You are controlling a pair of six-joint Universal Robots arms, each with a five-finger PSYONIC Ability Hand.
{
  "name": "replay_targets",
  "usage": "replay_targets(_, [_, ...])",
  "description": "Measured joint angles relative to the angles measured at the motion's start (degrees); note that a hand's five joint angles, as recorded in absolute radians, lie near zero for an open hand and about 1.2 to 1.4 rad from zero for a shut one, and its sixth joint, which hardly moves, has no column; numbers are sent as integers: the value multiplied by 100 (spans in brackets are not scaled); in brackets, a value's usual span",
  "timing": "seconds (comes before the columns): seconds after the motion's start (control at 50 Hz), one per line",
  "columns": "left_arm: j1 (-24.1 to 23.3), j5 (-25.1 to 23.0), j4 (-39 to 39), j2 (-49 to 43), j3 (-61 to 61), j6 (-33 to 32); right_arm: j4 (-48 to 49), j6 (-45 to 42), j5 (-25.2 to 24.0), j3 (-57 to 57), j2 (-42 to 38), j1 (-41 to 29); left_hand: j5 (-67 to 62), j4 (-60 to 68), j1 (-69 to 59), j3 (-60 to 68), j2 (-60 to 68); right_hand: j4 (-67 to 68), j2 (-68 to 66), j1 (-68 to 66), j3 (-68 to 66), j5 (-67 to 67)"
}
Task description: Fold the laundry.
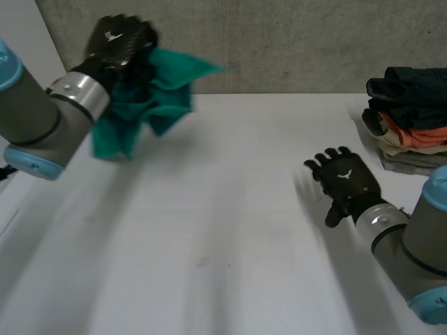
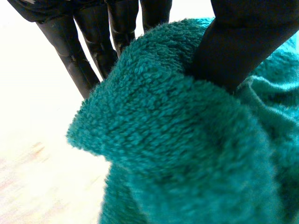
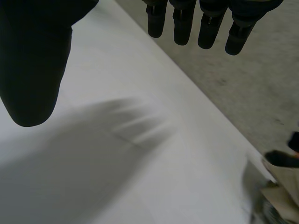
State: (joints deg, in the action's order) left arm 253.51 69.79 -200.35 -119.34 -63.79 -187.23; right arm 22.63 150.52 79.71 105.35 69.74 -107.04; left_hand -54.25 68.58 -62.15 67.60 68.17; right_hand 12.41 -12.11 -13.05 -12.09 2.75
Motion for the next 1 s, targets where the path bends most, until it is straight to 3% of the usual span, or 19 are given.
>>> replay_targets(0.1, [-784, -7, -122, 328, -479, 523, 38, 290, 194, 16, 194, 219, 0, 1, 0, 1, 3, 0, 0, 0, 0, 0])
replay_targets(0.22, [-1701, 39, -79, -476, -551, 567, 33, 618, 275, 18, 402, 573, 85, -148, 69, -133, -136, 0, 0, 0, 0, 0])
replay_targets(0.26, [-1930, 53, -7, -910, -485, 506, 29, 671, 278, 5, 437, 684, 916, -1222, 900, -1152, -1304, 0, 0, 0, 0, 0])
replay_targets(0.28, [-2002, 58, 26, -1056, -456, 472, 27, 687, 276, -4, 447, 729, 2018, -2408, 2081, -2372, -2447, 0, 0, 0, 0, 0])
replay_targets(0.3, [-2072, 64, 71, -1194, -426, 424, 25, 698, 275, -13, 452, 769, 2472, -2873, 2515, -2748, -2885, 0, 0, 0, 0, 0])
replay_targets(0.44, [-2303, 339, 349, -1407, -345, -36, 6, 707, 251, -82, 452, 943, 3904, -4304, 3604, -4105, -4202, 0, 0, 0, 0, 0])
replay_targets(0.6, [-2091, 1315, 429, -353, -853, -288, -205, 605, 145, -94, 487, 919, 4275, -4657, 3900, -4484, -4562, 0, 0, 0, 0, 0])
replay_targets(0.72, [-1608, 1494, 389, 150, -1340, -297, -1026, 266, -130, -132, 718, 817, 4277, -4657, 3900, -4484, -4571, 0, 0, 0, 0, 0])
replay_targets(0.84, [-751, 766, 390, -163, -1369, -420, -2465, -290, -335, -178, 991, 536, 4275, -4657, 3900, -4484, -4571, 98, -116, -24, -127, 107])
replay_targets(1.0, [-254, -250, 552, -1368, -494, -1215, -2371, -357, -187, -30, 711, 15, 4267, -4657, 3900, -4484, -4571, 129, -152, -24, -175, 177])
